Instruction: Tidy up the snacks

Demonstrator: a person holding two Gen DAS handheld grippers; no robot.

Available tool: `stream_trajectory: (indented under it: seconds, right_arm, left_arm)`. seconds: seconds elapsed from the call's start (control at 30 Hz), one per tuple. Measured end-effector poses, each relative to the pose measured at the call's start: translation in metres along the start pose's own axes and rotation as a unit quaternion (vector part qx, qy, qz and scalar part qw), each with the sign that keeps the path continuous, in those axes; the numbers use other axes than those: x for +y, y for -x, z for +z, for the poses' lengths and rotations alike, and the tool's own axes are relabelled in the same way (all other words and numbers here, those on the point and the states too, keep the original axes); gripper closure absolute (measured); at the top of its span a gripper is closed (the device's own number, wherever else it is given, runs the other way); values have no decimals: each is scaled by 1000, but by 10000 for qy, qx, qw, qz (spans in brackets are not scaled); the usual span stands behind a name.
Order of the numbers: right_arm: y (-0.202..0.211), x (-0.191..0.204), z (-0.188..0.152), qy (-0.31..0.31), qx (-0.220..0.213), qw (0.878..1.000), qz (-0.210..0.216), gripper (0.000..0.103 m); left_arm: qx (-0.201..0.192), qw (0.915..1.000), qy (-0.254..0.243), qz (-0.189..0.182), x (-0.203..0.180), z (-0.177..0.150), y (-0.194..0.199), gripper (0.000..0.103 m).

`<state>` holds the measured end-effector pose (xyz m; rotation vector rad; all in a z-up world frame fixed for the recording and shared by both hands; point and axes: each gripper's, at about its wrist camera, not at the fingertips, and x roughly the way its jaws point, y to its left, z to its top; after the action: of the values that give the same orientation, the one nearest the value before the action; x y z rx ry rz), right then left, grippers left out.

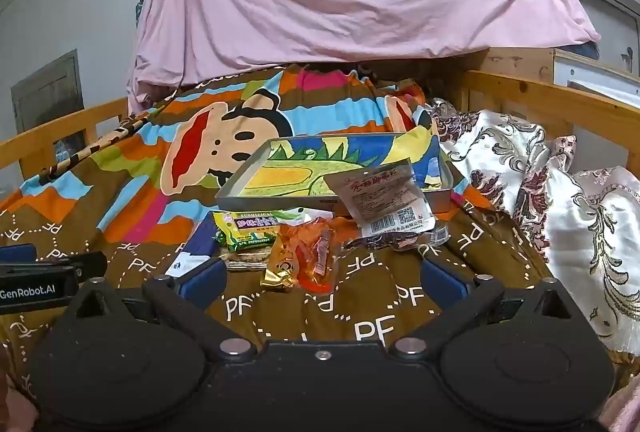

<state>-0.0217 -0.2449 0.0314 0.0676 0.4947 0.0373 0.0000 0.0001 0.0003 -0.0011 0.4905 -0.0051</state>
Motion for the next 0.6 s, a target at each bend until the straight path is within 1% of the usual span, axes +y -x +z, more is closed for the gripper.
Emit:
stream_trajectory:
  seconds: [0.43,0.6]
  right_arm:
    - [-2,-4,3,-96,61,9999,11,0]
    - [-3,0,-1,-51,78,10000,-12,0]
  left_arm:
    - [14,10000,-34,17,1,0,-3,0]
    - [6,10000,-46,26,0,0,-3,0]
